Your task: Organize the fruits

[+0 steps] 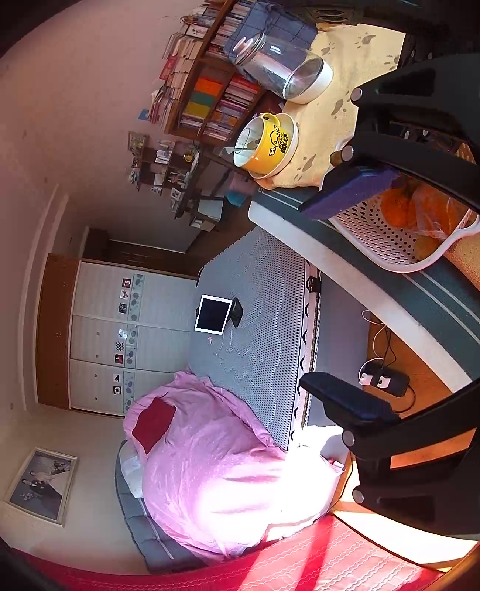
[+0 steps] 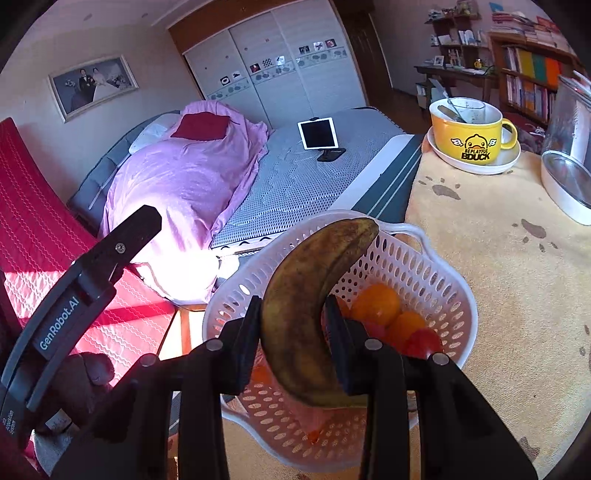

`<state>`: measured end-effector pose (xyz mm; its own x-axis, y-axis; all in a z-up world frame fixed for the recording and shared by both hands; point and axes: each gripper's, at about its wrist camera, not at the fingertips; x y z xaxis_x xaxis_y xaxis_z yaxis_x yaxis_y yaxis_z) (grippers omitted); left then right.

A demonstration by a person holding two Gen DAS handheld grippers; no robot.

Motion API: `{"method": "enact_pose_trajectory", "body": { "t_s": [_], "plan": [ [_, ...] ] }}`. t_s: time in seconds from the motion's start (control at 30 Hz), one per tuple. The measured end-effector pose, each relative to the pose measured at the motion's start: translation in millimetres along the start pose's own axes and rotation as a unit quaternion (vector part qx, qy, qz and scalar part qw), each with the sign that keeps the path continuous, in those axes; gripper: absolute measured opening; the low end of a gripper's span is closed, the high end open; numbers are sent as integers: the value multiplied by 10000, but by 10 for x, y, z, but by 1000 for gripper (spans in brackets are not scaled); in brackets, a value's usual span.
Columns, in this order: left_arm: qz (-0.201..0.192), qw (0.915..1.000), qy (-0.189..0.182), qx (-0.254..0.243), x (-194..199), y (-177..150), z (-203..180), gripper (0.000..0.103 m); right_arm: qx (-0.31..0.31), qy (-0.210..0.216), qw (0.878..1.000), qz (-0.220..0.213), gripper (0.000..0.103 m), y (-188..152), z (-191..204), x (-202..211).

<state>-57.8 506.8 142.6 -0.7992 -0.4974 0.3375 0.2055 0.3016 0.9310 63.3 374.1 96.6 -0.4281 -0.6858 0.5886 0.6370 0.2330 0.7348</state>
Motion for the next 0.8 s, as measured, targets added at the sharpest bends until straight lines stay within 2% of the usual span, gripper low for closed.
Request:
{"method": "enact_pose_trajectory", "body": {
  "t_s": [0.07, 0.13, 0.17, 0.53, 0.63, 0.73, 0.8],
  "plan": [
    [1, 10000, 5, 15, -4, 3, 12, 92, 29, -69, 10000, -51, 37, 8, -3, -22],
    [-28, 10000, 17, 22, -3, 7, 15, 94, 32, -124, 9998, -140, 45, 8, -5, 7],
    [-27, 10000, 21, 35, -4, 8, 16, 94, 29, -135, 9997, -193, 46, 8, -17, 33],
    [-57, 9998, -95, -135, 42, -13, -101, 97, -25, -505, 9978, -428, 46, -118, -215, 282],
    [-52, 9996, -163, -217, 53, -15, -150, 99, -38, -644, 9965, -523, 56, -172, -263, 375],
    [-75, 9994, -212, -274, 77, -17, -184, 100, 41, -897, 9941, -614, 59, -223, -314, 464],
    [-95, 9991, -218, -338, 98, -14, -207, 100, 79, -1018, 9925, -665, 67, -268, -336, 532]
  ]
}}
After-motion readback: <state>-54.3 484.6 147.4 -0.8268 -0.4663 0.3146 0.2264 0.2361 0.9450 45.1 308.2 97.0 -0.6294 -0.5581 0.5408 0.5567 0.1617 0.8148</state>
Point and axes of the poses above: each gripper's, at about its wrist camera, not at the fingertips, and x roughly against the way its jaws point, z to its left, y to its top, and after that the axes turned 4 degrees about -z, right-handed
